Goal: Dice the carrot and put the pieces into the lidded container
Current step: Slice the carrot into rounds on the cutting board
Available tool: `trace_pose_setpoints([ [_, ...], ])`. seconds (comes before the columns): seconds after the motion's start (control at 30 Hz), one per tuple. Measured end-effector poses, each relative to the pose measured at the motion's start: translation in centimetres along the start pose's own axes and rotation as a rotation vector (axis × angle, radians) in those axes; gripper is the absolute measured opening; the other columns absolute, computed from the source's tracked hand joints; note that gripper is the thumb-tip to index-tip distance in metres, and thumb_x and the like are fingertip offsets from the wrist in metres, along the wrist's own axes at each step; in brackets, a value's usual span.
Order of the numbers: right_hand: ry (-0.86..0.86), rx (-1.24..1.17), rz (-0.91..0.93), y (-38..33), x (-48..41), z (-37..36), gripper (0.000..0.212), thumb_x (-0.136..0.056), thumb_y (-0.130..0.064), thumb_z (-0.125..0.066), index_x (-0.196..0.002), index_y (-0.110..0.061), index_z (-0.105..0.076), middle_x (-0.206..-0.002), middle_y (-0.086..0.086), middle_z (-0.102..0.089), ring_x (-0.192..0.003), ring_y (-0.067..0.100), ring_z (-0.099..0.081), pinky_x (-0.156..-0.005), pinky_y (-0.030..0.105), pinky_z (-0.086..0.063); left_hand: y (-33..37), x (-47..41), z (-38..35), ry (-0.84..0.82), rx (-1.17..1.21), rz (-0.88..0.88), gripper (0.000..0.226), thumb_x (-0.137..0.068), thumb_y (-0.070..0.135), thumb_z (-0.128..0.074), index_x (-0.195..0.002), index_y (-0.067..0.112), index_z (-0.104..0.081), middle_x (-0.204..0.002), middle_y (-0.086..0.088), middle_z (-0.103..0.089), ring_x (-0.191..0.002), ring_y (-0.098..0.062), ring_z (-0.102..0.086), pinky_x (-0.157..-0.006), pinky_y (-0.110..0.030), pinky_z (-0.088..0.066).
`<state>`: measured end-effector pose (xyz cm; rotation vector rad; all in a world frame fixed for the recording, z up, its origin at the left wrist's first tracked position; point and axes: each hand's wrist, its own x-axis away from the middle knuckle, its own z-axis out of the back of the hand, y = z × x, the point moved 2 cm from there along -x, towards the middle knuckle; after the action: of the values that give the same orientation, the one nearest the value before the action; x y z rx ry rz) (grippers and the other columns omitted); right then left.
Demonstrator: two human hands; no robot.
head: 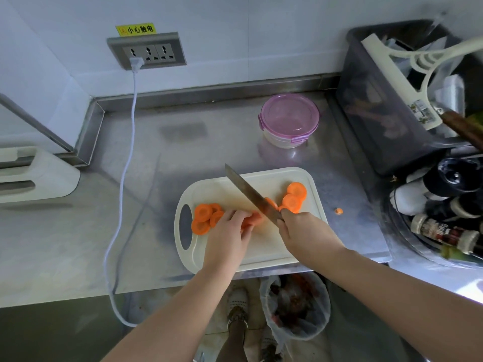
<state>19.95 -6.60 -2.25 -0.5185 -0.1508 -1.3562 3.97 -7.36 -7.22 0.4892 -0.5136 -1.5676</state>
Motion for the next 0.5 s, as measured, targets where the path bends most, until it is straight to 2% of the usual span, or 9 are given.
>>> trace_pose_setpoints([
  [0.1, -0.009, 0.065, 0.008, 0.11, 0.47, 0.16, 0.024, -0.103, -0.025, -0.029, -0.114, -0.013, -0.046, -0.069, -0.001, -0.041, -0.056, 0.022, -0.043, -0.044, 0.028, -0.025, 0.23, -0.18, -0.06, 0.014, 0.014, 0.023, 0.020, -0.090, 0.025, -0.063, -0.107, 0.017, -0.065, -0.107, 0.006, -0.062, -0.088, -0.012, -0.063, -0.073, -0.014, -0.042],
  [0.3, -0.023, 0.087, -0.001, 0.36, 0.77, -0.25, 0.024, -0.103, -0.026, -0.029, -0.115, -0.013, -0.045, -0.066, -0.003, -0.039, -0.055, 0.020, -0.043, -0.044, 0.028, -0.026, 0.49, -0.18, -0.05, 0.016, -0.001, 0.022, 0.017, -0.089, 0.024, -0.064, -0.104, 0.015, -0.066, -0.105, 0.006, -0.060, -0.084, -0.011, -0.061, -0.068, -0.012, -0.037],
  [0.5, -0.028, 0.111, 0.003, 0.19, 0.98, -0.22, 0.022, -0.103, -0.025, -0.029, -0.113, -0.013, -0.045, -0.070, 0.000, -0.044, -0.056, 0.021, -0.044, -0.045, 0.028, -0.028, 0.43, -0.22, -0.14, 0.020, -0.013, 0.004, 0.016, -0.088, 0.022, -0.065, -0.101, 0.013, -0.066, -0.104, 0.004, -0.061, -0.086, -0.014, -0.061, -0.068, -0.016, -0.040],
])
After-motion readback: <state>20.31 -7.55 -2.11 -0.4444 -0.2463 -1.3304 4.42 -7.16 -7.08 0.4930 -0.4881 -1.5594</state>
